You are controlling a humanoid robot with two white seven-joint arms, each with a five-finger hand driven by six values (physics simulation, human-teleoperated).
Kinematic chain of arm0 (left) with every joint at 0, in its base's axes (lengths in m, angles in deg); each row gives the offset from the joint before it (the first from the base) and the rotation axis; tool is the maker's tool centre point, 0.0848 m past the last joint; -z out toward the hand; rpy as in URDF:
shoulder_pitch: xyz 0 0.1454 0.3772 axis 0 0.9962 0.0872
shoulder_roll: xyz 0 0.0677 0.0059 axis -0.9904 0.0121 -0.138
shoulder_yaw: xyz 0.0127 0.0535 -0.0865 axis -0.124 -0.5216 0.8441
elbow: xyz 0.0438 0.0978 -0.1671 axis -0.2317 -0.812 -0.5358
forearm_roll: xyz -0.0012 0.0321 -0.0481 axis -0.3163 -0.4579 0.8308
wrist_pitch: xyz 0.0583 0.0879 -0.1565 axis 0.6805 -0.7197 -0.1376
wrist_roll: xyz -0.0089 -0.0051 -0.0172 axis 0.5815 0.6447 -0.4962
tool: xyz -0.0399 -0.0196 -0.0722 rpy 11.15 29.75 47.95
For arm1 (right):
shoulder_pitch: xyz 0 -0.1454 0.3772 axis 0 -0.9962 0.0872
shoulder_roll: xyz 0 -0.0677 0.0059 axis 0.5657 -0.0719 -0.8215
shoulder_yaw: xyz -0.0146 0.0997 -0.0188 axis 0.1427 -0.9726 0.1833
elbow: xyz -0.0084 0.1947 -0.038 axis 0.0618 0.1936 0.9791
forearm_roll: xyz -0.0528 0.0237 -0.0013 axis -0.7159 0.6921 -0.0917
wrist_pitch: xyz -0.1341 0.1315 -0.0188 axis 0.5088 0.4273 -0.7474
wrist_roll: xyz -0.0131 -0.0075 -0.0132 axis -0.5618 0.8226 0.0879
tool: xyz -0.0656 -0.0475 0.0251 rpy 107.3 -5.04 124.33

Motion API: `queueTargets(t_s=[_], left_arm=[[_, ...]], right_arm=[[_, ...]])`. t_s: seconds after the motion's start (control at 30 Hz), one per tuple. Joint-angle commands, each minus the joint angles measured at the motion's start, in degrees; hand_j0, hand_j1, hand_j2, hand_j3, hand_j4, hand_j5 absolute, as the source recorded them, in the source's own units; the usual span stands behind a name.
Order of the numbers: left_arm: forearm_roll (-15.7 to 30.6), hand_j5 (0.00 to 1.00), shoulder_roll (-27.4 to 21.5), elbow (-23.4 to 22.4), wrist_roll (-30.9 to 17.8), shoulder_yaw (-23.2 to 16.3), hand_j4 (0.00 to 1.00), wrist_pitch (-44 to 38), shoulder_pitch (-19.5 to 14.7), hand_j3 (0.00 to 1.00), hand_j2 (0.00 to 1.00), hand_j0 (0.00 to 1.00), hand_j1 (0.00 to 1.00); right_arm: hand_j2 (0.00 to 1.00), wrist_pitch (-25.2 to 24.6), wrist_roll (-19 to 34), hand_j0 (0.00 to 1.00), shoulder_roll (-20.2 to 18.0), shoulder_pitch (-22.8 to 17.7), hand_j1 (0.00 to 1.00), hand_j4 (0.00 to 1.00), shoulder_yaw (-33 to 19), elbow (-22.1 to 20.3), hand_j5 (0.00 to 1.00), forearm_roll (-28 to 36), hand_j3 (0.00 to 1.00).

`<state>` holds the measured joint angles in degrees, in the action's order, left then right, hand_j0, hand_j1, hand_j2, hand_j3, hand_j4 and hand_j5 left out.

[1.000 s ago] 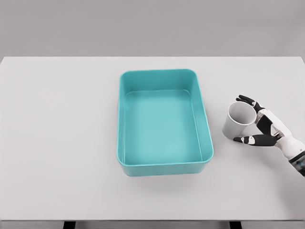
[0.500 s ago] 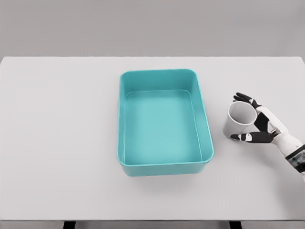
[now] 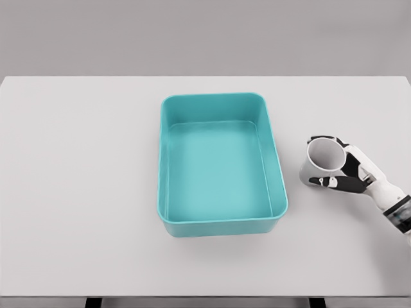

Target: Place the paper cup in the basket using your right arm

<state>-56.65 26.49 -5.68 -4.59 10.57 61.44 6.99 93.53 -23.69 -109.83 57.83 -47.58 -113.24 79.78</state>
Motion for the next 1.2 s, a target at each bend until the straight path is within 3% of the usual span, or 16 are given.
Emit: queueTargets(t_s=[0.0,0.27,0.5,0.77,1.0,1.17], left_arm=[[0.0,1.00,0.0,0.0,0.0,0.0,1.00,-0.1,0.0,1.00,1.00,1.00,1.00],[0.0,1.00,0.0,0.0,0.0,0.0,1.00,0.0,0.0,1.00,1.00,1.00,1.00],[0.0,1.00,0.0,0.0,0.0,0.0,1.00,0.0,0.0,1.00,1.00,1.00,1.00],[0.0,1.00,0.0,0.0,0.0,0.0,1.00,0.0,0.0,1.00,1.00,1.00,1.00],[0.0,1.00,0.0,0.0,0.0,0.0,1.00,0.0,0.0,1.00,1.00,1.00,1.00],[0.0,1.00,0.0,0.0,0.0,0.0,1.00,0.0,0.0,1.00,1.00,1.00,1.00]], right_arm=[[0.63,0.0,0.0,0.63,-0.4,0.0,0.63,0.63,0.0,-0.3,0.63,0.2,0.63],[0.54,0.5,0.0,0.54,-1.2,0.5,0.54,0.54,-0.5,-3.1,0.54,-0.8,0.54],[0.53,2.5,0.0,0.53,-1.4,3.2,0.53,0.53,-0.5,-7.3,0.53,-5.1,0.53],[0.52,4.4,0.0,0.52,-0.7,5.6,0.52,0.52,-0.5,-15.4,0.52,-15.2,0.52],[0.52,10.1,0.0,0.52,-0.1,8.9,0.52,0.52,0.2,-15.6,0.52,-24.6,0.52],[0.52,11.3,0.0,0.52,-0.1,12.7,0.52,0.52,4.7,-17.6,0.52,-29.9,0.52]])
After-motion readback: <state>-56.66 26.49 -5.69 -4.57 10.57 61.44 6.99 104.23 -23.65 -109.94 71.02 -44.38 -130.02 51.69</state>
